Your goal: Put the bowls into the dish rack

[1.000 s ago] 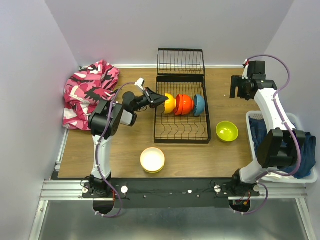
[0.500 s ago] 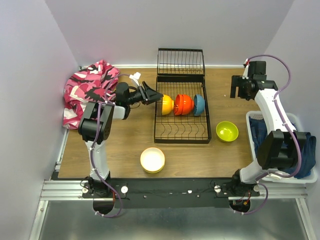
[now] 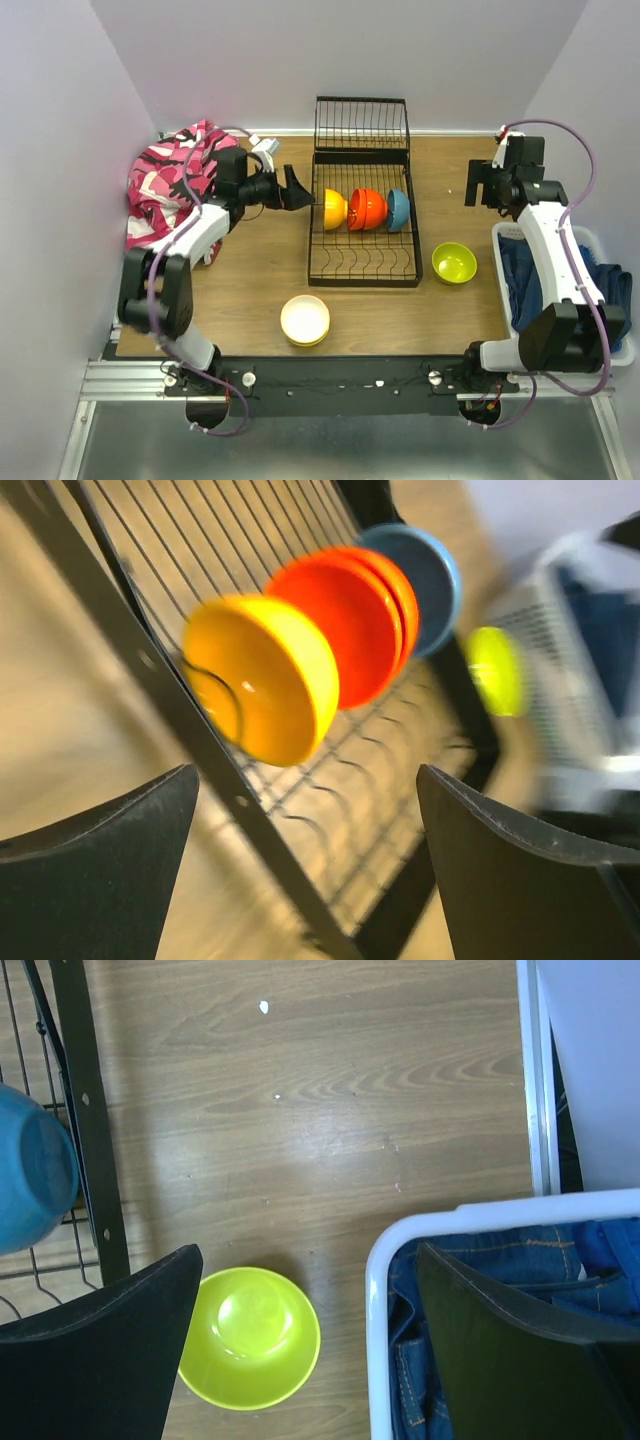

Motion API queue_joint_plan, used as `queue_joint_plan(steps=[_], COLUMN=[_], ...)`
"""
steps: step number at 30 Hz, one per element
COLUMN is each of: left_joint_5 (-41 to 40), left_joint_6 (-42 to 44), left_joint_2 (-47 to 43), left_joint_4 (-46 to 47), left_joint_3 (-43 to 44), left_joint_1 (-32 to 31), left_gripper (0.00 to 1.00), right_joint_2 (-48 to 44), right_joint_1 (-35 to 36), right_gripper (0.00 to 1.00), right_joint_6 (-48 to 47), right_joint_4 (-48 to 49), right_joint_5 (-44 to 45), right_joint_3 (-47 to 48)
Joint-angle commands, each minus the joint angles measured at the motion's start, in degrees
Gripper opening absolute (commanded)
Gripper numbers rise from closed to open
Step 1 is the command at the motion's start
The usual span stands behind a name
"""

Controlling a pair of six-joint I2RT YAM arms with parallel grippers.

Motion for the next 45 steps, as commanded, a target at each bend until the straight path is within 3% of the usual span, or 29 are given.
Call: queue_joint_plan(steps=[1, 3, 5, 8, 10, 12, 14, 15, 17, 18, 20, 24, 32, 45], left_joint_5=[-25.9, -28.9, -29.0, -22.0, -18.5, -19.0, -18.4, -17.2, -14.3, -13.5, -11.0, -8.7, -8.6, -12.9], left_joint_6=[35.2, 41.2, 37.4, 33.5, 39.4, 47.1, 58.1, 60.9, 65.6, 67.1, 71.2, 75.0, 81.7, 74.8], left_joint_2=[-18.0, -21.3, -22.6, -18.1, -15.6, -13.5, -9.3, -7.6, -1.0, 1.4, 8.1, 14.4, 25.8, 33.7], left_joint_4=[-27.2, -27.8, -27.7, -35.5, -36.8, -40.0, -42.7, -46.1, -49.0, -51.9, -54.2, -49.1, -49.4, -36.7], left_joint_3=[8.2, 9.7, 11.9, 21.2, 23.4, 26.3, 28.8, 32.1, 35.9, 39.8, 43.5, 46.1, 52.7, 52.2], left_joint_1=[-9.3, -12.9, -17.6, -24.2, -28.0, -34.7, -38.0, -40.1, -41.5, -42.6, -43.7, -47.3, -53.9, -54.9], left_gripper=[0.99, 0.99, 0.99, 0.99, 0.97, 0.88, 0.84, 0.76, 0.68, 0.60, 0.55, 0.58, 0.58, 0.50], right_joint_2=[-4.6, -7.4, -9.2, -13.5, -16.5, -18.2, -19.6, -19.8, -20.6, -20.8, -21.3, -20.5, -21.4, -21.5], right_joint_1=[0.2, 0.2, 0.2, 0.1, 0.1, -0.8, -1.2, -1.3, -1.4, -1.6, -2.9, -6.6, -10.1, -12.4], right_gripper=[0.96, 0.97, 0.98, 0.98, 0.98, 0.98, 0.98, 0.97, 0.97, 0.97, 0.97, 0.96, 0.96, 0.96], right_joint_6=[0.0, 0.1, 1.4, 5.7, 9.4, 11.3, 11.5, 11.3, 10.9, 10.9, 11.3, 13.2, 12.4, 12.3], right_joint_4=[1.7, 1.8, 0.7, 0.0, -0.5, -1.8, -2.9, -3.2, -3.8, -4.1, -4.4, -6.8, -7.8, -8.8], right_joint_5=[-1.5, -2.0, -1.3, -1.3, -0.6, 0.0, 1.6, 2.2, 4.8, 5.3, 5.6, 4.2, 3.8, 2.3], right_joint_3=[-3.1, -4.0, -3.9, -4.2, -3.5, -0.7, 1.4, 2.6, 5.8, 6.7, 9.5, 13.7, 12.2, 9.8])
